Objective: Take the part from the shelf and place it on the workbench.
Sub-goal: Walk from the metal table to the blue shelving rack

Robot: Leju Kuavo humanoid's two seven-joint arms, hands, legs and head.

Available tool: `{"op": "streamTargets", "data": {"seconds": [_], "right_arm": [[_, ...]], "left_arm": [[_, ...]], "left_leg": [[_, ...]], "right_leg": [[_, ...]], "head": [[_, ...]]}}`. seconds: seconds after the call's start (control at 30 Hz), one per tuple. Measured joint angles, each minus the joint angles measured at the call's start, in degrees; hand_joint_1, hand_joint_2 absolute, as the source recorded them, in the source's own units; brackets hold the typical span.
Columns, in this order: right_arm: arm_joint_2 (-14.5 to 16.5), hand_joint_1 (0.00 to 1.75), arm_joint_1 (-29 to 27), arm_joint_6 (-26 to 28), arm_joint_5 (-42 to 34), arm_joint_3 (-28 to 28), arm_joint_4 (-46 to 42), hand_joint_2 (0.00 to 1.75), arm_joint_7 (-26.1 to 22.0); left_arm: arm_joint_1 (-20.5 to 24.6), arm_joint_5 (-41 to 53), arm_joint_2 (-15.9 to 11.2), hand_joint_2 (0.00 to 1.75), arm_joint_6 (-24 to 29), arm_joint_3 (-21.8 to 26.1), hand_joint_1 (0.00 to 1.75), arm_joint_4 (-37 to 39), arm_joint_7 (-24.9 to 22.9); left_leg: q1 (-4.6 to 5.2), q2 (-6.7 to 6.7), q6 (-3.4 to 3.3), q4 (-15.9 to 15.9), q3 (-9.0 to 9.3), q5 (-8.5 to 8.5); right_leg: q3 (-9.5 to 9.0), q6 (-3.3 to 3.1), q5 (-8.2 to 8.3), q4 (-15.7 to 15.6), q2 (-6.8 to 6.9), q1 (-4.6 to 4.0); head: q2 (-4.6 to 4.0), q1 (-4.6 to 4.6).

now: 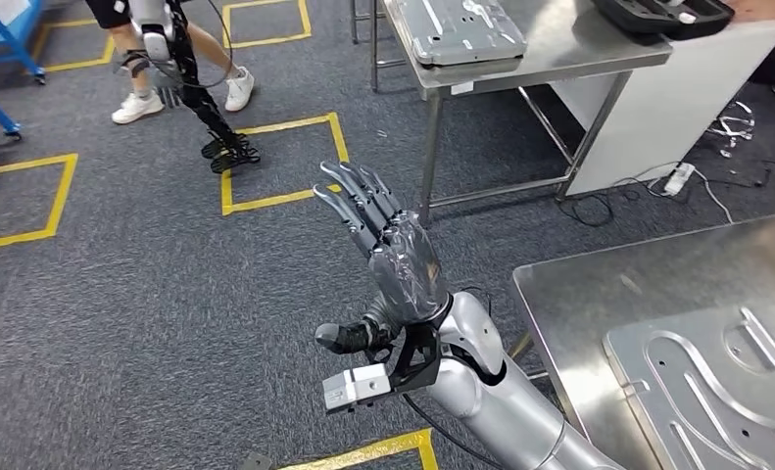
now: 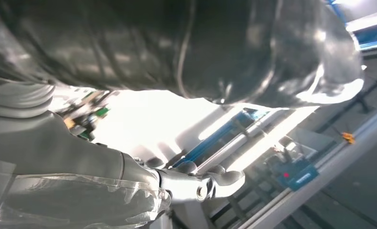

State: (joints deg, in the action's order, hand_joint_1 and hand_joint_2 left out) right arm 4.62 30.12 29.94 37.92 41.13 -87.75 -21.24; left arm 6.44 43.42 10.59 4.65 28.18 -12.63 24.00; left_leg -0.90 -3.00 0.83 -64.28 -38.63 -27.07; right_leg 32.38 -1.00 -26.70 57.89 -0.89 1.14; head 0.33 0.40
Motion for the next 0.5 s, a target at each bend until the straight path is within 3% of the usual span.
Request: {"op": "streamTargets", "data": {"seconds": [0.07, 0.1, 0.13, 0.17, 0.23, 0.3, 0.37, 0.4, 0.43, 0.5], "right_arm": [[-0.02, 0.00, -0.20, 0.10, -0.05, 0.00, 0.15, 0.00, -0.02], [-0.03, 0.00, -0.33, 0.15, -0.07, 0.00, 0.23, 0.00, -0.02], [-0.03, 0.00, -0.43, 0.21, -0.08, 0.00, 0.27, 0.00, -0.02], [-0.03, 0.00, -0.49, 0.27, -0.08, 0.00, 0.28, 0.00, -0.02], [-0.03, 0.00, -0.51, 0.38, -0.08, 0.00, 0.28, 0.00, -0.02], [-0.07, 0.00, -0.53, 0.50, -0.08, -0.01, 0.28, 0.00, -0.03], [-0.09, 0.00, -0.55, 0.60, -0.07, -0.01, 0.28, 0.00, -0.04], [-0.07, 0.00, -0.53, 0.62, -0.05, -0.01, 0.28, 0.00, -0.04], [-0.05, 0.00, -0.51, 0.63, -0.04, -0.01, 0.27, 0.00, -0.04], [-0.10, 0.00, -0.54, 0.66, -0.04, -0.02, 0.28, 0.00, -0.07]], "left_arm": [[0.15, 0.16, -0.12, 0.00, 0.01, 0.02, 0.00, 0.00, -0.01], [0.11, 0.22, -0.16, 0.00, 0.01, 0.03, 0.00, 0.00, -0.03], [0.01, 0.28, -0.20, 0.00, 0.01, 0.03, 0.00, 0.00, -0.05], [-0.08, 0.30, -0.26, 0.00, 0.01, 0.04, 0.00, 0.00, -0.08], [-0.09, 0.32, -0.39, 0.00, 0.03, 0.04, 0.00, 0.00, -0.10], [0.04, 0.31, -0.49, 0.00, 0.05, 0.07, 0.00, 0.00, -0.10], [-0.01, 0.30, -0.52, 0.00, 0.05, 0.11, 0.00, 0.00, -0.13], [-0.13, 0.31, -0.54, 0.00, 0.05, 0.14, 0.00, 0.00, -0.14], [-0.19, 0.31, -0.56, 0.00, 0.05, 0.15, 0.00, 0.00, -0.15], [-0.12, 0.32, -0.58, 0.00, 0.05, 0.17, 0.00, 0.00, -0.16]], "left_leg": [[-0.20, 1.96, 0.50, -6.76, -3.45, -2.93], [-0.34, 2.30, 0.69, -8.68, -4.47, -3.32], [-0.46, 2.59, 0.84, -8.62, -4.47, -2.69], [-0.54, 3.07, 0.90, -6.48, -3.35, -1.17], [-0.33, 5.39, 0.69, 0.64, 0.48, 2.00], [0.11, 6.88, -0.16, 4.65, 2.44, 3.01], [0.35, 5.94, -1.08, 5.06, 2.32, 2.95], [0.28, 5.33, -1.43, 5.25, 2.42, 3.04], [0.19, 4.73, -1.76, 5.50, 2.59, 3.14], [-0.04, 3.63, -2.45, 5.92, 2.89, 3.33]], "right_leg": [[-0.17, -0.32, -0.20, -0.03, 1.81, -0.16], [-0.21, -0.31, -0.33, 0.01, 2.65, -0.19], [-0.24, -0.23, -0.49, 0.10, 3.45, -0.19], [-0.30, -0.09, -0.70, 0.26, 4.19, -0.17], [-0.44, 0.40, -1.30, 0.73, 5.46, -0.32], [-0.55, 1.00, -1.78, 1.05, 6.51, -0.70], [-0.80, 1.56, -1.96, 0.93, 7.56, -0.89], [-1.00, 1.92, -2.19, 0.93, 7.59, -0.79], [-0.99, 2.23, -2.76, 1.42, 6.74, -0.65], [0.76, 2.59, -5.45, 5.60, 3.59, -0.36]], "head": [[0.00, -0.07], [0.00, -0.07], [0.00, -0.07], [0.00, -0.08], [0.00, -0.08], [0.00, -0.01], [0.00, 0.04], [0.00, 0.03], [0.00, 0.04], [0.00, 0.06]]}}
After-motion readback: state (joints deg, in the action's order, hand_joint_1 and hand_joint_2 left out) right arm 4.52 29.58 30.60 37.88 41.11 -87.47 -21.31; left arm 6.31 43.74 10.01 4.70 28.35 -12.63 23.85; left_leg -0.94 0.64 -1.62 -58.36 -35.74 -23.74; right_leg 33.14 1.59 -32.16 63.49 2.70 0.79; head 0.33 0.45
